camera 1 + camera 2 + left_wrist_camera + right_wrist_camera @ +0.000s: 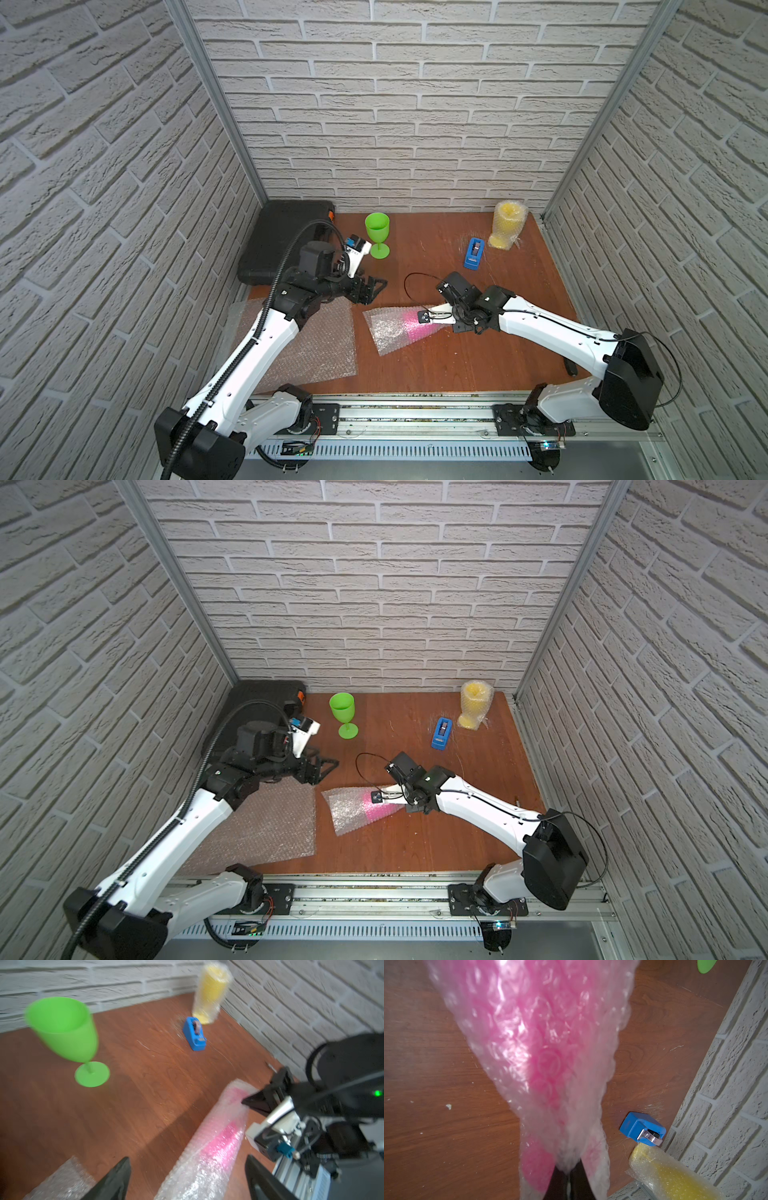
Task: Wrap wine glasses in bubble wrap
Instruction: Adjust the bubble wrap at the center of the board, then pull the tape from the tape cutter.
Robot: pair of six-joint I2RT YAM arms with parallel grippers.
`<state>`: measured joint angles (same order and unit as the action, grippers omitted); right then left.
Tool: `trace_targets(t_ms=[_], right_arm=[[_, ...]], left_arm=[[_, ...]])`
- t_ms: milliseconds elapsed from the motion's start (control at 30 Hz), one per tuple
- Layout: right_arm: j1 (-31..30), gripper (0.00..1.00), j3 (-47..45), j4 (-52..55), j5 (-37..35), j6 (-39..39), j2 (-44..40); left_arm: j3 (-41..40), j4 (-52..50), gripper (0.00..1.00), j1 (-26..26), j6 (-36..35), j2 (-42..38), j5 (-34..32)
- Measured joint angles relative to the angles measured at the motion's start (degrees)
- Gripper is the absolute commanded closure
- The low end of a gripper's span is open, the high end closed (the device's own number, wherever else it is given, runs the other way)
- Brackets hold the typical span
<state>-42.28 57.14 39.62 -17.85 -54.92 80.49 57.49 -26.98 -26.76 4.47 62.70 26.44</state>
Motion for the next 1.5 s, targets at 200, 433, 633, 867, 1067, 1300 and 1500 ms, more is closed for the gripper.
trace_targets(t_ms=[200,433,633,867,1067,1300,1500], right_arm=[[0.00,0.97,-5.81,-5.51,0.90,0.00,-2.62],[0.00,0.97,-6.51,-8.87,2.71,0.04,-3.67],[0.00,0.97,-6.64,-9.42,4.26,0.11,-3.69],[0.02,0.97,-6.64,-9.42,5.51,0.26,-3.69],[0.02,0.97,-6.64,-9.38,5.88,0.28,-3.69],[0.07,0.97,-6.64,-9.14,6.21,0.28,-3.69],[0.15,0.79,-6.64,-8.87,6.71,0.52,-3.82]], left_arm=[[-5.88,1.73,0.19,-7.02,-11.28,8.07,0.42],[-12.57,11.67,0.18,-7.69,-13.35,11.63,2.86],[-17.59,22.29,0.20,-8.94,-13.73,13.16,4.90],[-17.86,28.65,0.42,-12.22,-15.47,17.20,4.55],[-17.86,29.46,0.70,-13.51,-17.16,18.27,3.76],[-17.81,30.10,0.92,-13.55,-18.62,18.25,3.21],[-17.59,29.99,0.95,-13.53,-19.47,18.62,3.28]])
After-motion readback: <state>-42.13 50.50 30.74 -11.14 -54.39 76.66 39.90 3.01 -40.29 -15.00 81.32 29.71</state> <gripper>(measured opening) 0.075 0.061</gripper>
